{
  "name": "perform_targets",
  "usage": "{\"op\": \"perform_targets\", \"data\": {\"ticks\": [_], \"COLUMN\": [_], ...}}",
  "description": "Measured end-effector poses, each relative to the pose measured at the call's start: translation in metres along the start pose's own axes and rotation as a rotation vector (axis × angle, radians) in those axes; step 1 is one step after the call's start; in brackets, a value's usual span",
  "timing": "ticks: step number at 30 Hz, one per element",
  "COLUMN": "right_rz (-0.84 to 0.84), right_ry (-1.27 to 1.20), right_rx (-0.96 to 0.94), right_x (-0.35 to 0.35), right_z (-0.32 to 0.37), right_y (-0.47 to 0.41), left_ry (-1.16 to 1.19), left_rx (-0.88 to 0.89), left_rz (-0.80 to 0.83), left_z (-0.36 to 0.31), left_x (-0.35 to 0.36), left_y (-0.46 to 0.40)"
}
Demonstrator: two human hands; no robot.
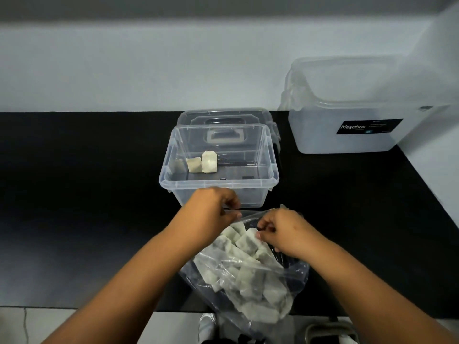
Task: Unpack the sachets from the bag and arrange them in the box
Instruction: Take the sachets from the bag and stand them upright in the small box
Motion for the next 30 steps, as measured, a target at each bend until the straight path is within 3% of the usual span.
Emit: {"op": "perform_targets", "data": {"ticks": [5,10,18,23,30], "right_rz": [0.000,-0.119,-0.194,-0.196,-0.207], "right_ry": [0.089,0.038,0.003,-0.088,-0.091], "right_rx": [-0.009,-0.072,-0.049,-0.047,-0.073], "right_x": [0.013,0.001,-0.023,-0.019,-0.019], "right_z": [0.004,0.005,-0.008,-0.014,-0.015], "right_y": [-0.002,0.008,0.028,0.033,0.037], "left_ry": [-0.020,-0.030,-0.153,-0.174,-0.031], "left_rx": [-0.019,-0.009,0.059,0.118,0.048], "left_rz": [0.079,0.120,0.407,0.418,0.404], "left_z": [0.003,-0.001,-0.005,-0.006,-0.004], "left_x": [0.018,0.028,0.075,0.083,0.081], "left_y": [0.011,0.017,0.029,0.032,0.030]}}
Point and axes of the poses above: each hand's wrist, its own y-axis away from the middle knuckle, its own x-axis out of the palm, z = x × y, the point moved 4 cm from there along -y, towards the middle knuckle, and after that the axes turned 7 degrees about -z, right-handed, at the moved point
